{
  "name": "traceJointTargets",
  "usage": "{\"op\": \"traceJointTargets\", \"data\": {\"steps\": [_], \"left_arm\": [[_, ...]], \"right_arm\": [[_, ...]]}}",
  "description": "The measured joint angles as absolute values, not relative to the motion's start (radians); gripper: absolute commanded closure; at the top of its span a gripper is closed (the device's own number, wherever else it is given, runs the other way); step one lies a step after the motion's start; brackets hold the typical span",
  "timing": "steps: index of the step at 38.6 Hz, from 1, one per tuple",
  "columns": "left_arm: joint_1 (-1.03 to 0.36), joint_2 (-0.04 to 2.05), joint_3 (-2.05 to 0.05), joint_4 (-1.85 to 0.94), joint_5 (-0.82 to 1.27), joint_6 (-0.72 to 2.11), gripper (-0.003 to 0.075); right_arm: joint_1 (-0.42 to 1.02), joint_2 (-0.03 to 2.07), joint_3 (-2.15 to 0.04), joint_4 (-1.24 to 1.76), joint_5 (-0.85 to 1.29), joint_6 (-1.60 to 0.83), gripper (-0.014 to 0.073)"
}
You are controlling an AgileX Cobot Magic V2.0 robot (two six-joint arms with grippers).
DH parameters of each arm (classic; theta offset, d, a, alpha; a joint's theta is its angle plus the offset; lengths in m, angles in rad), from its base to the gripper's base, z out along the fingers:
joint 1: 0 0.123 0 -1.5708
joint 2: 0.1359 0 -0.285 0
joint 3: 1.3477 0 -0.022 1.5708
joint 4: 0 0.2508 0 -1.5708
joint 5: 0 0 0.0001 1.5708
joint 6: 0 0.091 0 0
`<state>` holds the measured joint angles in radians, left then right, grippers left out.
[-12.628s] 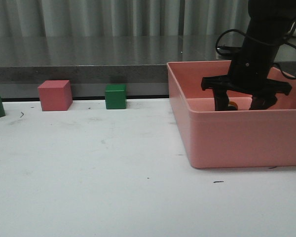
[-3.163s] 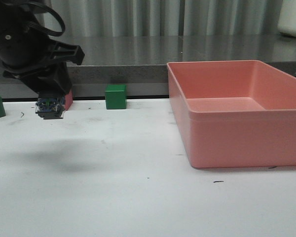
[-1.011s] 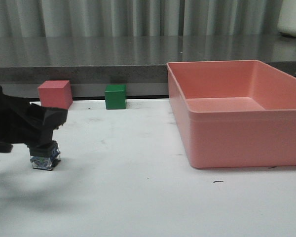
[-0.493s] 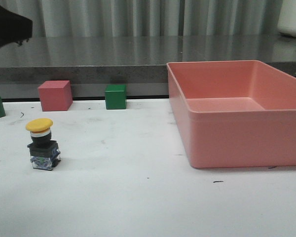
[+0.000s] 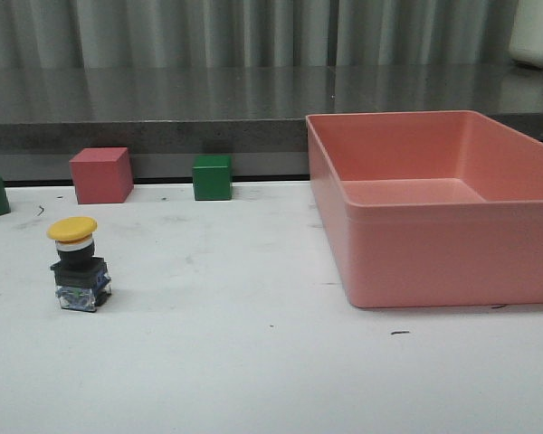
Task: Place and stand button with both arms
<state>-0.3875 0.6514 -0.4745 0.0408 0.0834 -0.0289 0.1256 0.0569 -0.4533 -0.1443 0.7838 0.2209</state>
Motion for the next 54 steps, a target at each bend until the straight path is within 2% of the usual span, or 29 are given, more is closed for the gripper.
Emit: {"op": "traceJointTargets", "data": {"steps": [2,9,12,23,54], "left_arm": [[-0.388,0.607,-0.475,0.041,0.116,-0.029,0.0356],[-0.388,0.412,-0.475,0.041,0.3,-0.03,0.0643],[-0.388,0.331,-0.475,0.041,0.369,-0.03,0.0738],[-0.388,0.131,-0.481,0.039,0.463,-0.03,0.074],[-0.388,0.122,-0.448,0.037,0.455,-0.03,0.074]], "right_arm": [[0.126,0.057,-0.453,-0.144,0.784,0.221,0.0657],[0.126,0.057,-0.453,-0.144,0.784,0.221,0.0657],[0.126,0.057,-0.453,-0.144,0.784,0.221,0.0657],[0.126,0.057,-0.453,-0.144,0.784,0.221,0.0657],[0.126,0.057,-0.453,-0.144,0.784,0.221,0.0657]]}}
